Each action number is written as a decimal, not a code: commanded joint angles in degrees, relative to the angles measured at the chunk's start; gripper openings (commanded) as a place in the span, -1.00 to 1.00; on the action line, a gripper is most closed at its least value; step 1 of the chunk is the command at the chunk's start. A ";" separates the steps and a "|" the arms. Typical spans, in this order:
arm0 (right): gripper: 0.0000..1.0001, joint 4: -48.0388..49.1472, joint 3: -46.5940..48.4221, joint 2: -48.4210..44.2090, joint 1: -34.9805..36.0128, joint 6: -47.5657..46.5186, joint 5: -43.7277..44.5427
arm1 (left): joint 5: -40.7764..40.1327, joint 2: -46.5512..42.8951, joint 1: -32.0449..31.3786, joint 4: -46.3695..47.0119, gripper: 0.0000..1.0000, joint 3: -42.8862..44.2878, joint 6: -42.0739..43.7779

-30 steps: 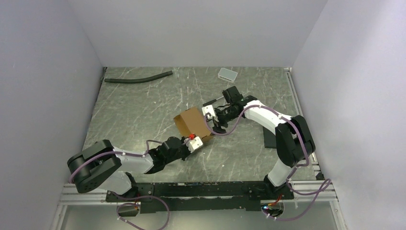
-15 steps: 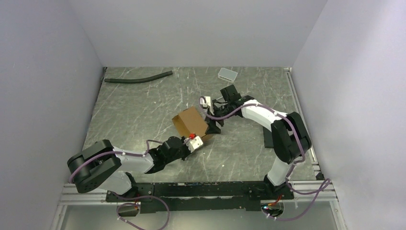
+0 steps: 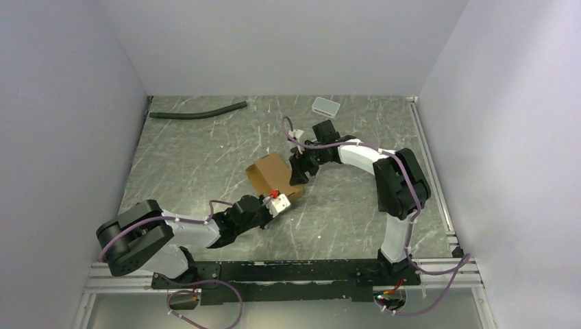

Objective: Fold the paper box

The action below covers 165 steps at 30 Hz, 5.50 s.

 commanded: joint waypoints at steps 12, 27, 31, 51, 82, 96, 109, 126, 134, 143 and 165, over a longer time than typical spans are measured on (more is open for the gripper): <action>0.18 -1.01 3.67 3.50 -0.15 4.44 7.32 | -0.34 -3.43 1.97 6.20 -1.00 -3.65 -9.85; 0.17 -1.28 3.71 3.70 0.16 4.64 4.79 | 3.67 -2.89 3.79 4.12 -1.00 -0.24 -13.22; 0.17 -0.98 3.68 3.62 1.25 5.09 4.48 | 4.81 -3.41 4.08 -2.51 -1.00 4.53 -13.36; 0.19 -0.93 3.94 4.18 2.13 5.43 7.04 | 5.32 -23.75 24.32 -46.26 0.86 17.15 -46.66; 0.19 -1.63 4.47 5.81 3.18 5.08 7.26 | 35.18 12.18 35.22 -2.75 0.74 9.27 -76.47; 0.18 -1.98 4.82 6.78 4.06 4.99 7.76 | 24.98 13.58 29.21 -42.40 -0.44 29.22 -80.00; 0.19 -2.22 4.99 6.60 4.06 4.82 8.25 | 31.26 11.43 29.70 -37.05 0.47 29.03 -67.69; 0.19 -2.52 5.32 7.19 4.06 4.82 8.39 | 36.36 17.35 29.01 -41.23 -0.37 31.98 -73.15; 0.19 -2.77 5.39 7.28 4.24 4.55 8.90 | 37.10 17.56 28.70 -39.52 -0.48 32.81 -71.39; 0.19 -3.17 5.61 7.31 4.24 4.38 9.04 | 35.27 11.24 35.08 -40.12 0.67 28.74 -59.76; 0.18 -3.56 5.87 7.66 4.24 4.03 9.09 | 43.98 27.30 43.76 -37.76 -0.53 41.58 -58.72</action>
